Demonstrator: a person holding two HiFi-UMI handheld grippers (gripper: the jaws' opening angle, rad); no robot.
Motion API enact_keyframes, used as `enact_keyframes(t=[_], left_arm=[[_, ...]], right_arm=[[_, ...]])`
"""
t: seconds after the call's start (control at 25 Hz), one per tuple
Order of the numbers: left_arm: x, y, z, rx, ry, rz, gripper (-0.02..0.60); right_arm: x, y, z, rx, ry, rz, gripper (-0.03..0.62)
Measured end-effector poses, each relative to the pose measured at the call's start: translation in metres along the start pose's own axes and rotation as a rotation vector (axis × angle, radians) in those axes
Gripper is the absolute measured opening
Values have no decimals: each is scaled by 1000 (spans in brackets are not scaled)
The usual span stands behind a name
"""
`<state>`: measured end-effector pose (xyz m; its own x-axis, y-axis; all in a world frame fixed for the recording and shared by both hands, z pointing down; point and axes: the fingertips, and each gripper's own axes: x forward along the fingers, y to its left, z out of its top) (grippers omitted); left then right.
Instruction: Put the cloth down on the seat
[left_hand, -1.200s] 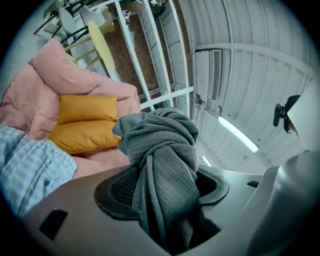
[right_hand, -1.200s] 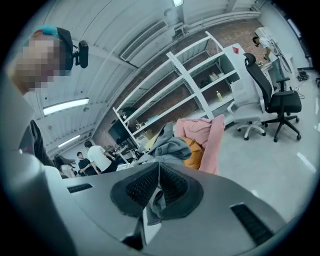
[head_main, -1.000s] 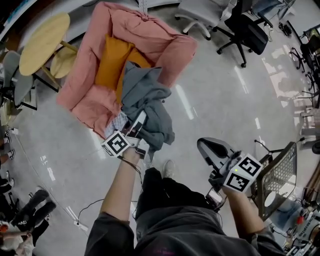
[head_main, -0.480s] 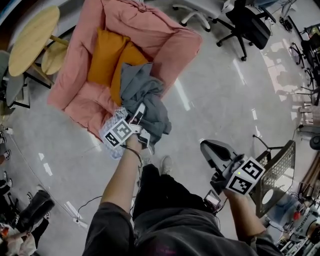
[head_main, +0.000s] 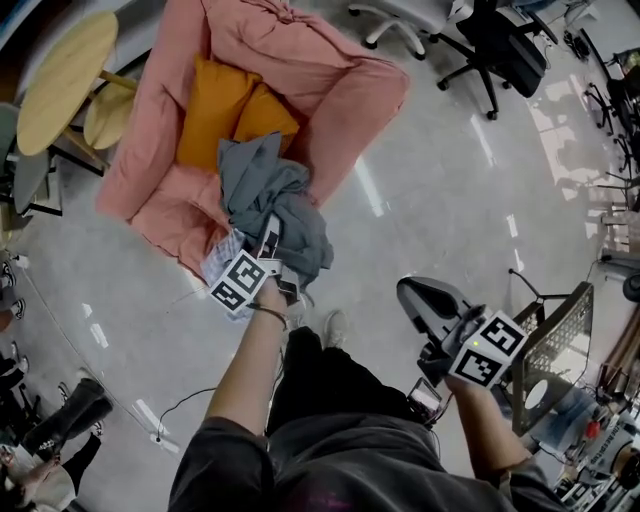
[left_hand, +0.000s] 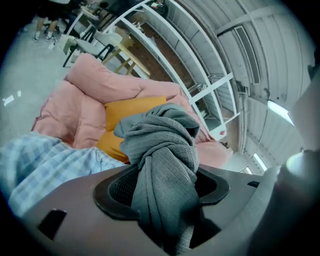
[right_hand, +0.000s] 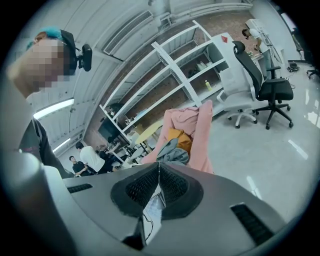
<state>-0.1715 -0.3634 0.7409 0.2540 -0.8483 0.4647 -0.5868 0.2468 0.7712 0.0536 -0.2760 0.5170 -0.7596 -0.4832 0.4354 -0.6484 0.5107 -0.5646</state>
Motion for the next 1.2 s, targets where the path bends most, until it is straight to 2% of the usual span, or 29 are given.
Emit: enact_keyframes(t=[0.08,0.2,0.52,0.72,1.2], left_arm=[[11,6,-13,41,70,60,314],[32,5,-40,87,205,86,331],[44,14,-52,195,308,118,403],[30,9,-50,214,316,127,410],[-10,4,-29,258,248,153,408]], right_arm=[[0,0,0,1,3,3,17],[1,-1,-3,7,14,2,17],[1,-5,-10,17,29,4,17],[7,3,-11,8,38,30,17],[8,31,-12,-29,24,69,17]])
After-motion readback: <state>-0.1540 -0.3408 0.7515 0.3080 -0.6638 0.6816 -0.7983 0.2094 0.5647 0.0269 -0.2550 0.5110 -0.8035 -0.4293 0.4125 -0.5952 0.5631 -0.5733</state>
